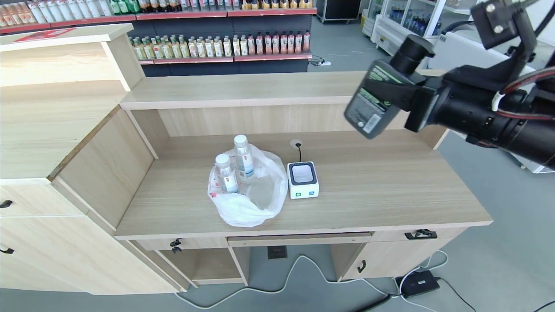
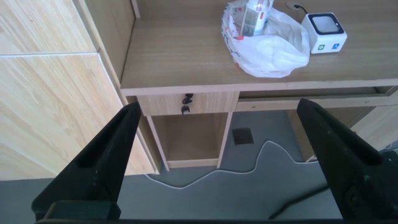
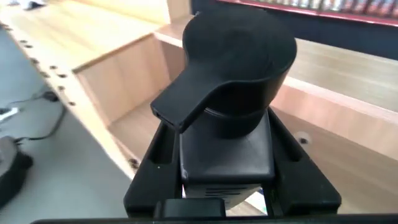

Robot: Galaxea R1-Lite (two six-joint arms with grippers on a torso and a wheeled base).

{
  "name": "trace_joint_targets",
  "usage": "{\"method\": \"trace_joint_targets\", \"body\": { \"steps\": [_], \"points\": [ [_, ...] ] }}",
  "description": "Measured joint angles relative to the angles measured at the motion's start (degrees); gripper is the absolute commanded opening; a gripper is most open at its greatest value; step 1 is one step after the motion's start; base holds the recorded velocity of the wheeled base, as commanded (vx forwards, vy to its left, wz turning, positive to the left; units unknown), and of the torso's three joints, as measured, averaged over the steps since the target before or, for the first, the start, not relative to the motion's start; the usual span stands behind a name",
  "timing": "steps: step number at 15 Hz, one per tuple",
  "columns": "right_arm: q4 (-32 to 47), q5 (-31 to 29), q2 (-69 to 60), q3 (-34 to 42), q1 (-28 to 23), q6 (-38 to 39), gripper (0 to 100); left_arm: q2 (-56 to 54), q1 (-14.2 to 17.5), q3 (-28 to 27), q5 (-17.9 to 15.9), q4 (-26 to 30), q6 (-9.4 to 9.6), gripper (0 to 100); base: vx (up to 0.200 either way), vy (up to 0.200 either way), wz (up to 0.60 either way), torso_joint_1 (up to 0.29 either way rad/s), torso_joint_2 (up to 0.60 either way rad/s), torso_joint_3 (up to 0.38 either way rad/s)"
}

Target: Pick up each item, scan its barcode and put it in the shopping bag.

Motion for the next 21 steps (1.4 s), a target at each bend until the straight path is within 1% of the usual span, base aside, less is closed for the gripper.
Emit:
{"method": "trace_joint_targets", "body": {
  "steps": [2,4,5,6,7,9,12,14,16,19,21],
  "points": [
    [-1.6,-0.2,-1.3,4.8,-11.7,-0.9,0,0.0,0.0,0.0,0.0,0.0,0.00,100,0.000,0.000,0.00,0.000,0.00,0.000],
    [-2.9,-0.3,-2.3,9.3,-21.8,-1.8,0,0.0,0.0,0.0,0.0,0.0,0.00,100,0.000,0.000,0.00,0.000,0.00,0.000],
    [-4.4,-0.3,-2.6,11.3,-25.8,-2.5,0,0.0,0.0,0.0,0.0,0.0,0.00,100,0.000,0.000,0.00,0.000,0.00,0.000],
    [-7.4,-0.3,-2.6,12.9,-28.5,-3.1,0,0.0,0.0,0.0,0.0,0.0,0.00,100,0.000,0.000,0.00,0.000,0.00,0.000],
    [-10.1,-0.3,-2.4,14.1,-30.4,-4.2,0,0.0,0.0,0.0,0.0,0.0,0.00,100,0.000,0.000,0.00,0.000,0.00,0.000],
    [-13.4,-0.3,-1.7,15.9,-32.2,-8.3,0,0.0,0.0,0.0,0.0,0.0,0.00,100,0.000,0.000,0.00,0.000,0.00,0.000],
    [-13.9,-0.3,-1.1,18.6,-35.0,-15.5,0,0.0,0.0,0.0,0.0,0.0,0.00,100,0.000,0.000,0.00,0.000,0.00,0.000],
    [-12.4,-0.4,-0.8,19.2,-36.9,-19.4,0,0.0,0.0,0.0,0.0,0.0,0.00,100,0.000,0.000,0.60,0.002,0.00,0.000],
    [-9.0,-1.3,-0.5,19.4,-38.7,-26.6,0,0.0,0.0,0.0,0.0,0.0,0.00,100,0.000,0.000,0.60,-0.005,0.00,0.002],
    [-8.6,-1.4,0.3,19.0,-39.5,-28.9,0,0.0,0.0,0.0,0.0,0.0,0.00,100,0.000,0.000,0.60,0.009,0.01,0.002],
    [-8.9,-1.4,1.4,18.5,-39.5,-31.9,0,0.0,0.0,0.0,0.0,0.0,0.00,100,0.000,0.000,0.60,0.005,0.00,0.005]
  ]
}}
